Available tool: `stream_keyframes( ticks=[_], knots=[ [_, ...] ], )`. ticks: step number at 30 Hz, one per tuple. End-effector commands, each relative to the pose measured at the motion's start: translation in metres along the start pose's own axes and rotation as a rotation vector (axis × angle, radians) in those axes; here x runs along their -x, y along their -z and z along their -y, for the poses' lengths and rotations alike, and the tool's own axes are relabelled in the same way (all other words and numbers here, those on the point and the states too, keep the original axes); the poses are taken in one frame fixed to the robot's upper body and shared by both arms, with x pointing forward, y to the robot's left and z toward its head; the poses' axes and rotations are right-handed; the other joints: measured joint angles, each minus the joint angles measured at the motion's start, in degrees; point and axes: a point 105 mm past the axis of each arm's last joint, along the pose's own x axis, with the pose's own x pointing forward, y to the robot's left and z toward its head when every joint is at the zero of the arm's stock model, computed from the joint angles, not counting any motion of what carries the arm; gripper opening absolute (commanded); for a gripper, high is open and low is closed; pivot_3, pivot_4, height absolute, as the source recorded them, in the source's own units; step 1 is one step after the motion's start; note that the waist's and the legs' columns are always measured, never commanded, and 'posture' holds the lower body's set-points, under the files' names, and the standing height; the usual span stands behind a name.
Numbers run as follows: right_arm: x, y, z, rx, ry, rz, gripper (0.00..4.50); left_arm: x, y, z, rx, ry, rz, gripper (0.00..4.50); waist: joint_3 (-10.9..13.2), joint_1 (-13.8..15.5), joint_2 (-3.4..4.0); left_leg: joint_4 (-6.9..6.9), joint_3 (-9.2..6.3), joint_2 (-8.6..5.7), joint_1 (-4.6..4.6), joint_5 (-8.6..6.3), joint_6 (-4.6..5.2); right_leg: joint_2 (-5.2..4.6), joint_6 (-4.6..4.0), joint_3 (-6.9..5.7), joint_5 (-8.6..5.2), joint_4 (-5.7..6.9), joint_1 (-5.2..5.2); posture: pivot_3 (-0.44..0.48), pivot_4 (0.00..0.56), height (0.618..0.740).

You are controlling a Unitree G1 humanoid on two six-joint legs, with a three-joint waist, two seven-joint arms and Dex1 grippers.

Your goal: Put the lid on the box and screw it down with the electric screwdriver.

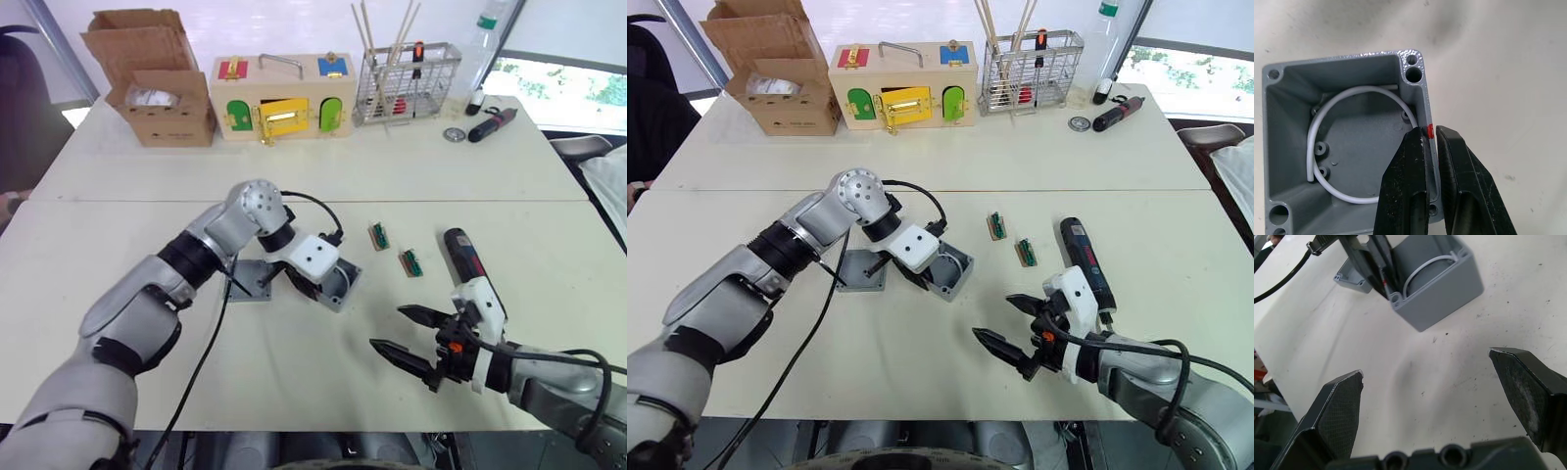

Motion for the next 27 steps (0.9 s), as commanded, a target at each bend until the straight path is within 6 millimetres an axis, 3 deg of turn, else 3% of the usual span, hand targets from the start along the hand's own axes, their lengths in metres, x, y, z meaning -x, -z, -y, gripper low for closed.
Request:
stream_keyframes(
  ticks=[1,5,9,12,14,15,18,20,22,24,27],
  knots=[
    [0.000,-0.010,-0.007,0.043,-0.006,0.046,4.50,0.006,-0.003,-0.001,-0.007,0.008,0.001,0.07,0.0,0.0,0.00,0.00,-0.01,0.00,0.00,0.00,0.00,0.00,0.00,0.00,0.00,0.00,0.00,0.000,0.150,0.740],
    [-0.001,-0.011,-0.005,0.044,0.002,0.048,4.50,0.005,0.000,0.001,0.003,0.016,0.002,0.07,0.0,0.0,0.00,0.00,-0.01,0.00,0.00,0.00,0.00,0.00,0.00,0.00,0.00,0.00,-0.01,0.000,0.150,0.740],
    [-0.001,-0.011,-0.004,0.048,0.004,0.048,4.50,0.006,0.000,0.002,-0.003,0.014,0.006,1.65,0.0,0.0,0.00,0.01,0.00,0.00,0.00,0.00,0.00,0.00,0.00,0.00,0.00,0.00,-0.01,0.000,0.150,0.740],
    [-0.003,-0.012,-0.002,0.053,0.000,0.049,4.50,0.010,0.001,0.000,-0.019,-0.009,-0.002,3.21,0.0,0.0,0.00,0.01,0.00,0.00,-0.01,0.00,0.00,0.00,0.00,0.00,0.00,0.01,-0.01,0.000,0.150,0.740],
    [-0.003,-0.013,-0.003,0.055,-0.007,0.048,4.50,0.018,-0.001,-0.002,-0.024,-0.037,-0.004,4.19,0.0,0.0,0.00,0.01,0.00,0.00,-0.01,0.00,-0.01,0.00,0.00,0.00,0.00,0.01,-0.02,0.000,0.150,0.740],
    [-0.003,-0.013,-0.003,0.053,-0.014,0.050,4.50,0.026,-0.005,-0.004,-0.022,-0.061,0.008,4.44,0.0,0.0,0.00,0.01,0.00,0.00,-0.01,0.00,-0.01,0.00,0.00,0.00,0.00,0.01,-0.02,0.000,0.150,0.740],
    [-0.003,-0.017,-0.004,0.050,-0.039,0.060,4.50,0.057,-0.023,-0.010,0.003,-0.151,0.068,4.44,0.0,-0.1,-0.01,0.01,0.00,0.00,-0.08,0.00,-0.01,0.00,0.00,0.00,0.00,0.05,-0.12,0.000,0.150,0.740],
    [-0.003,-0.024,-0.005,0.058,-0.059,0.083,4.50,0.087,-0.035,-0.013,0.085,-0.246,0.165,4.44,0.0,-0.1,-0.01,0.02,0.00,0.00,-0.15,0.01,-0.01,0.00,0.00,0.01,0.00,0.09,-0.22,0.000,0.150,0.740],
    [-0.003,-0.032,-0.005,0.076,-0.084,0.101,4.50,0.117,-0.035,-0.011,0.207,-0.355,0.243,4.44,0.0,-0.2,0.00,0.02,0.02,0.00,-0.19,0.01,-0.02,0.00,0.00,0.02,0.00,0.12,-0.29,0.000,0.150,0.740],
    [-0.003,-0.039,-0.005,0.106,-0.104,0.100,4.50,0.142,-0.023,-0.013,0.342,-0.523,0.296,4.44,0.0,-0.4,0.04,0.01,0.02,0.00,-0.18,0.01,-0.02,0.01,0.00,0.02,0.00,0.13,-0.31,0.000,0.150,0.740],
    [-0.004,-0.052,0.004,0.164,-0.110,0.101,4.50,0.167,0.021,-0.005,0.610,-0.797,0.213,4.44,0.0,-0.6,0.05,-0.01,0.01,0.01,-0.14,0.01,-0.01,0.03,0.01,0.02,-0.01,0.18,-0.33,0.000,0.150,0.740]
  ],
)
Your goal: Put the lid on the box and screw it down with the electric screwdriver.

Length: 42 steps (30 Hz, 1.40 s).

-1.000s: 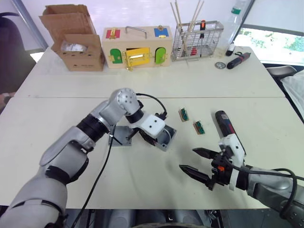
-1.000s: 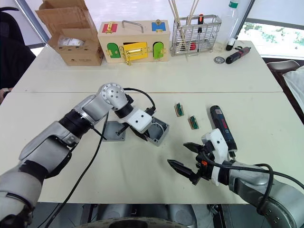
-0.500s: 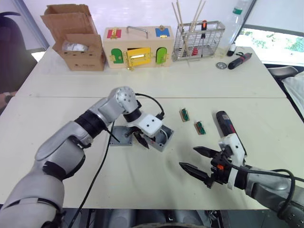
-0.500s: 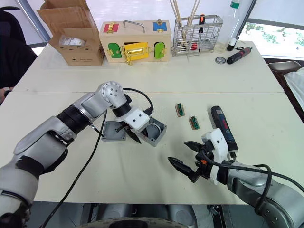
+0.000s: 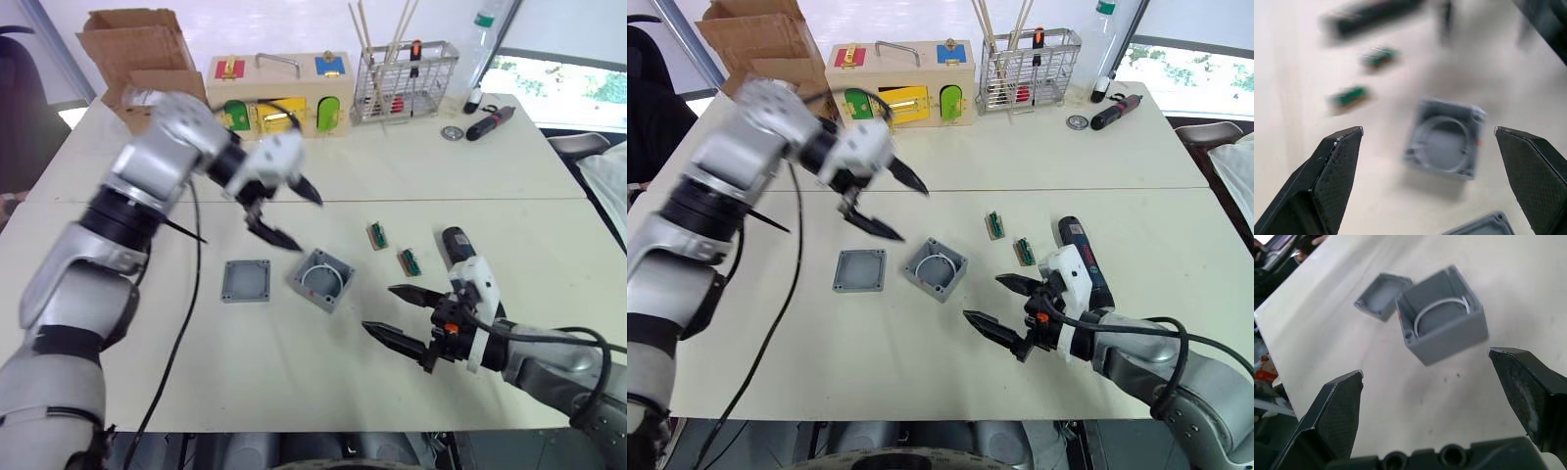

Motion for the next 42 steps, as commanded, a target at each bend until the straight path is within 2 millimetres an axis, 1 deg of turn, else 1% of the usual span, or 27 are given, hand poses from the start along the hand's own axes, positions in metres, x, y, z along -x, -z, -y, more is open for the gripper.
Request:
stream_keyframes(
  ticks=[1,3,4,8,9,10,12,13,15,17,19,23,27,30,31,33,35,38,41,42],
  knots=[
    [0.001,-0.019,0.006,0.070,-0.024,0.029,4.50,0.036,0.035,-0.018,0.236,-0.309,-0.082,4.44,0.0,-0.1,0.00,0.00,0.02,0.00,0.01,0.00,0.00,0.00,0.00,0.03,0.00,0.03,-0.02,0.000,0.150,0.740],
    [-0.001,-0.026,0.004,0.097,-0.056,0.031,4.50,0.050,0.048,-0.011,0.371,-0.395,-0.119,4.44,0.0,-0.2,-0.01,0.00,0.02,0.01,0.00,0.00,0.00,0.01,0.00,0.06,0.00,0.08,-0.08,0.000,0.150,0.740],
    [-0.001,-0.028,0.002,0.112,-0.071,0.026,4.50,0.055,0.054,-0.005,0.429,-0.423,-0.146,4.44,0.0,-0.2,-0.04,-0.02,-0.01,0.02,-0.04,0.00,-0.01,0.00,0.00,0.04,0.00,0.08,-0.13,0.000,0.150,0.740],
    [-0.003,-0.032,0.002,0.159,-0.098,0.003,4.50,0.069,0.092,0.025,0.688,-0.560,-0.318,4.44,0.0,0.6,-0.05,0.01,-0.01,0.01,-0.20,0.05,-0.09,-0.07,0.00,0.02,0.00,0.03,-0.21,0.000,0.150,0.740],
    [-0.004,-0.034,0.003,0.162,-0.095,0.013,4.50,0.073,0.104,0.032,0.783,-0.610,-0.378,4.44,0.0,0.8,-0.07,0.02,-0.02,0.01,-0.19,0.05,-0.09,-0.09,0.00,0.01,0.00,0.01,-0.16,0.000,0.150,0.740],
    [-0.005,-0.035,0.004,0.162,-0.093,0.020,4.50,0.075,0.111,0.038,0.860,-0.632,-0.408,4.44,0.0,0.9,-0.07,0.04,-0.04,0.00,-0.20,0.03,-0.06,-0.09,0.00,0.00,0.00,-0.01,-0.13,0.000,0.150,0.740],
    [-0.008,-0.034,0.006,0.159,-0.091,0.015,4.50,0.070,0.117,0.047,0.997,-0.630,-0.409,4.44,0.0,0.9,-0.08,0.10,-0.04,-0.03,-0.19,0.04,-0.07,-0.10,0.00,-0.01,0.00,0.03,-0.10,0.000,0.150,0.740],
    [-0.009,-0.031,0.007,0.159,-0.093,0.004,4.50,0.065,0.122,0.049,1.050,-0.620,-0.393,4.44,0.0,0.9,-0.10,0.12,-0.04,-0.03,-0.18,0.04,-0.08,-0.10,0.00,-0.01,0.00,0.07,-0.09,0.000,0.150,0.740],
    [-0.012,-0.028,0.007,0.177,-0.094,-0.015,4.50,0.056,0.135,0.053,1.113,-0.606,-0.414,4.44,0.0,0.7,-0.09,0.15,-0.03,-0.04,-0.16,0.05,-0.08,-0.10,0.00,-0.01,0.00,0.14,-0.09,0.000,0.150,0.740],
    [-0.012,-0.030,0.007,0.185,-0.085,-0.013,4.50,0.048,0.141,0.054,1.154,-0.601,-0.396,4.44,0.0,0.5,-0.10,0.13,-0.02,-0.03,-0.15,0.05,-0.09,-0.10,0.00,0.02,0.00,0.18,-0.15,0.000,0.150,0.740],
    [-0.011,-0.030,0.007,0.188,-0.075,-0.016,4.50,0.041,0.145,0.056,1.175,-0.598,-0.394,4.44,0.0,0.4,-0.10,0.09,-0.01,-0.02,-0.18,0.06,-0.11,-0.10,0.00,0.03,0.00,0.20,-0.23,0.000,0.150,0.740],
    [-0.009,-0.025,0.005,0.183,-0.065,-0.030,4.50,0.023,0.151,0.069,1.170,-0.566,-0.436,4.44,0.0,0.5,-0.09,0.06,0.00,0.00,-0.19,0.14,-0.25,-0.13,0.00,0.07,0.00,0.22,-0.28,0.000,0.150,0.740],
    [-0.010,-0.023,0.004,0.168,-0.057,-0.020,4.50,0.018,0.161,0.077,1.157,-0.612,-0.501,4.44,0.0,0.6,-0.10,0.06,0.01,-0.02,-0.11,0.12,-0.21,-0.17,0.00,0.09,0.01,0.23,-0.21,0.000,0.150,0.740],
    [-0.011,-0.022,0.004,0.162,-0.049,-0.014,4.50,0.011,0.159,0.080,1.160,-0.602,-0.503,4.44,-0.1,0.6,-0.06,0.06,0.02,-0.02,-0.04,0.12,-0.21,-0.17,0.00,0.10,0.01,0.26,-0.17,0.000,0.150,0.740],
    [-0.012,-0.022,0.004,0.160,-0.047,-0.012,4.50,0.014,0.171,0.089,1.164,-0.620,-0.564,4.44,-0.1,0.6,-0.05,0.06,0.02,-0.02,-0.03,0.12,-0.22,-0.16,0.00,0.10,0.01,0.31,-0.17,0.000,0.150,0.740],
    [-0.012,-0.022,0.004,0.156,-0.041,-0.007,4.50,0.020,0.185,0.101,1.133,-0.646,-0.670,4.44,-0.2,0.4,0.07,0.05,0.04,-0.02,0.00,0.13,-0.24,-0.16,0.00,0.11,0.00,0.36,-0.18,0.000,0.150,0.740],
    [-0.012,-0.022,0.005,0.151,-0.028,0.001,4.50,0.019,0.187,0.106,1.096,-0.637,-0.717,4.44,-0.3,0.1,0.19,-0.01,0.10,-0.02,0.06,0.17,-0.30,-0.14,0.00,0.16,0.00,0.36,-0.19,0.000,0.150,0.740],
    [-0.013,-0.021,0.005,0.142,-0.015,0.012,4.50,0.015,0.184,0.107,1.061,-0.625,-0.730,4.44,-0.5,0.2,0.45,-0.03,0.10,-0.01,0.10,0.14,-0.26,-0.10,0.00,0.18,0.00,0.39,-0.18,0.000,0.150,0.740],
    [-0.014,-0.020,0.003,0.125,0.002,0.033,4.50,0.006,0.181,0.111,1.043,-0.588,-0.724,3.62,-0.6,0.4,0.48,-0.01,0.10,-0.02,0.12,0.14,-0.26,-0.12,0.00,0.18,0.00,0.39,-0.13,0.000,0.150,0.740],
    [-0.015,-0.020,0.002,0.122,0.006,0.037,4.50,0.005,0.180,0.112,1.045,-0.579,-0.720,3.12,-0.6,0.4,0.47,-0.01,0.10,-0.02,0.12,0.15,-0.27,-0.12,0.00,0.18,0.00,0.39,-0.11,0.000,0.150,0.740]
  ],
)
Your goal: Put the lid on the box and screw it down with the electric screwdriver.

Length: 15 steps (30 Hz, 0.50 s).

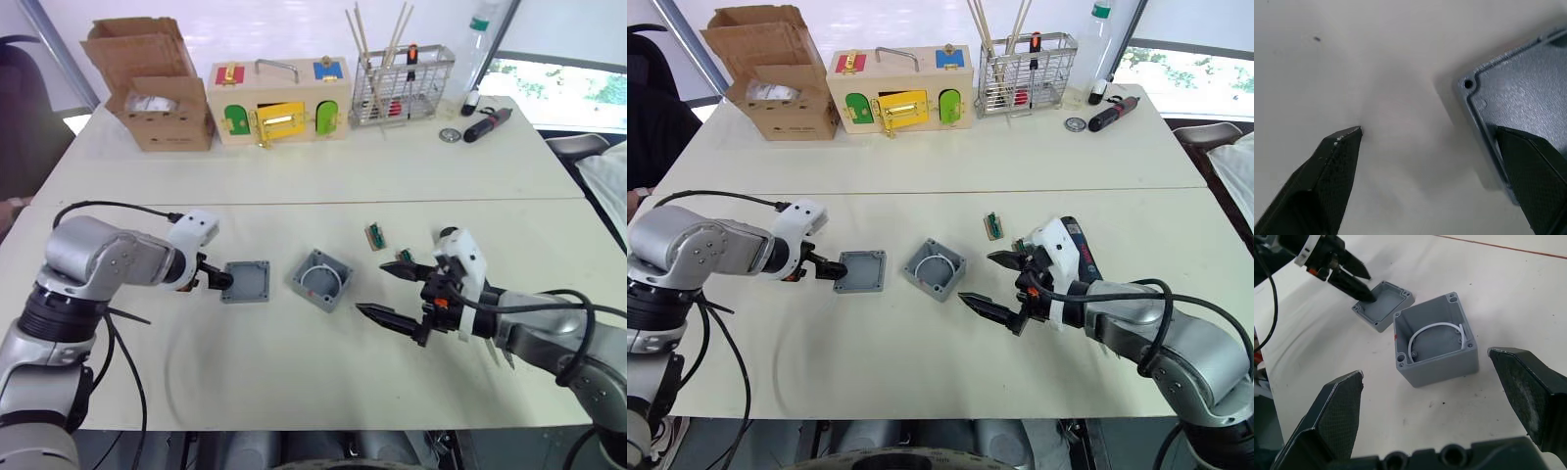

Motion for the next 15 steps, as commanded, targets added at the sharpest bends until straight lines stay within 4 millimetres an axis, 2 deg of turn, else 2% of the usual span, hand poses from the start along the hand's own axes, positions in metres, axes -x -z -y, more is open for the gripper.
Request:
stream_keyframes(
  ticks=[1,6,10,11,12,15],
  knots=[
    [0.001,-0.008,-0.005,0.029,0.014,0.045,4.50,-0.015,0.030,0.005,-0.001,0.001,-0.138,2.66,-0.1,0.0,0.01,0.00,0.00,0.00,0.01,0.00,0.00,0.00,0.00,0.00,0.00,0.00,0.01,0.000,0.150,0.740],
    [0.003,-0.007,-0.006,0.020,0.027,0.040,4.50,-0.018,0.024,0.006,0.015,-0.010,-0.122,0.04,-0.4,0.1,0.28,0.00,-0.01,0.00,0.17,0.00,-0.01,0.02,0.00,0.00,0.00,0.02,0.15,0.000,0.150,0.740],
    [0.010,-0.007,-0.002,-0.002,0.039,0.036,4.50,-0.018,0.016,0.005,0.043,-0.018,-0.089,0.04,-0.4,0.3,0.33,-0.02,-0.03,0.00,0.52,0.01,-0.01,0.03,0.00,-0.01,-0.01,0.00,0.53,0.000,0.150,0.740],
    [0.015,-0.011,0.002,-0.021,0.049,0.056,4.50,-0.016,0.008,0.006,0.050,-0.010,-0.053,0.04,-0.4,0.3,0.33,-0.12,-0.04,-0.01,0.80,0.00,-0.01,0.03,0.00,-0.02,-0.02,-0.12,0.83,0.000,0.150,0.740],
    [0.022,-0.018,0.009,-0.044,0.064,0.097,4.50,-0.010,-0.006,0.007,0.063,0.010,0.009,0.04,-0.4,0.3,0.33,-0.17,-0.09,-0.01,1.02,-0.02,0.04,0.03,0.00,-0.06,-0.03,-0.30,1.14,0.000,0.150,0.740],
    [0.036,-0.051,0.019,-0.088,0.057,0.250,4.50,0.017,-0.053,-0.001,0.034,0.048,0.243,0.04,-0.1,0.2,0.02,-0.12,-0.10,-0.03,0.95,-0.02,0.03,0.05,0.00,-0.08,-0.02,-0.33,1.15,0.000,0.150,0.740]
  ],
)
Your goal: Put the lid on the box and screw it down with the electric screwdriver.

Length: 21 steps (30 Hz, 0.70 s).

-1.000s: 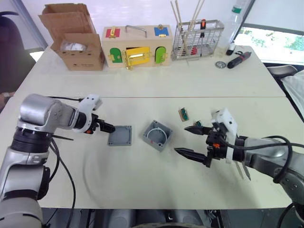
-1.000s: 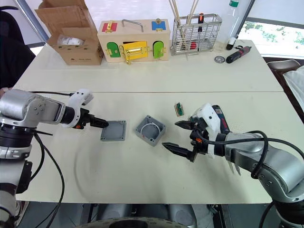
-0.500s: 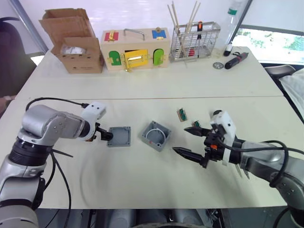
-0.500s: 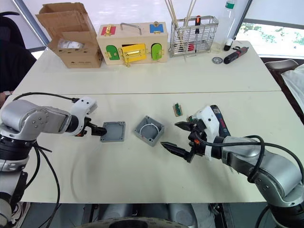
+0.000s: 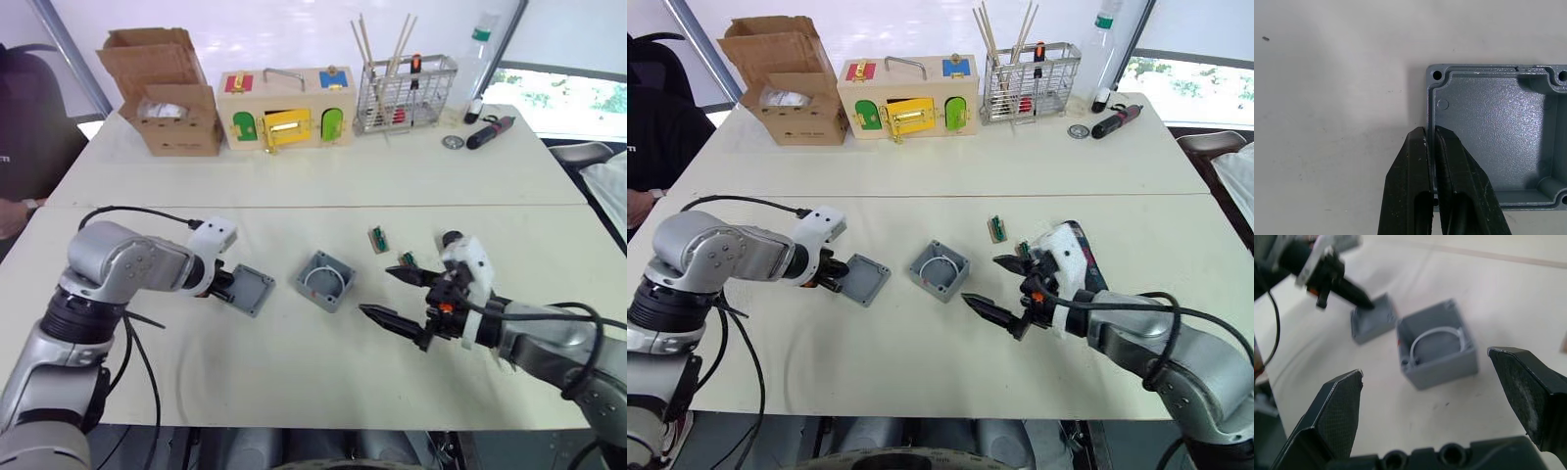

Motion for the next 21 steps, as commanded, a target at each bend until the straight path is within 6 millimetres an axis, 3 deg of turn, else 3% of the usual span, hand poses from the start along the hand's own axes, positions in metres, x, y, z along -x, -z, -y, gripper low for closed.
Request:
stream_keyframes(
  ticks=[1,4,7,13,21],
  knots=[
    [0.010,-0.045,0.005,-0.017,-0.020,0.187,4.50,0.034,-0.062,-0.011,-0.051,0.015,0.319,0.04,0.3,-0.1,-0.41,0.01,-0.01,0.01,-0.06,0.02,-0.03,0.02,-0.01,0.00,0.01,0.03,-0.09,0.000,0.150,0.740],
    [-0.004,-0.063,0.007,-0.068,-0.044,0.259,4.50,0.068,-0.114,-0.014,-0.146,0.044,0.660,0.04,0.4,-0.2,-0.56,-0.06,0.00,0.05,-0.26,0.05,-0.09,0.02,-0.02,-0.03,0.01,-0.07,-0.30,0.000,0.150,0.740],
    [-0.028,-0.075,0.009,-0.119,-0.047,0.308,4.50,0.086,-0.140,-0.002,-0.099,0.206,0.879,0.04,0.4,-0.3,-0.53,-0.13,0.08,0.05,-0.55,0.13,-0.25,-0.07,-0.01,-0.02,0.01,-0.26,-0.55,0.000,0.150,0.740],
    [-0.065,-0.086,0.024,-0.166,0.007,0.329,4.50,0.075,-0.148,0.025,-0.139,0.367,1.001,0.04,0.3,-0.5,-0.52,0.10,0.18,0.02,-1.55,0.17,-0.30,-0.12,0.02,-0.01,0.03,-0.08,-1.57,0.000,0.150,0.740],
    [-0.082,-0.099,0.034,-0.224,0.066,0.352,4.50,0.066,-0.157,0.050,-0.206,0.364,1.064,0.04,0.3,-0.7,-0.52,0.20,0.18,0.01,-1.93,0.21,-0.38,-0.12,0.02,-0.01,0.04,0.17,-2.03,0.000,0.150,0.740]
  ],
)
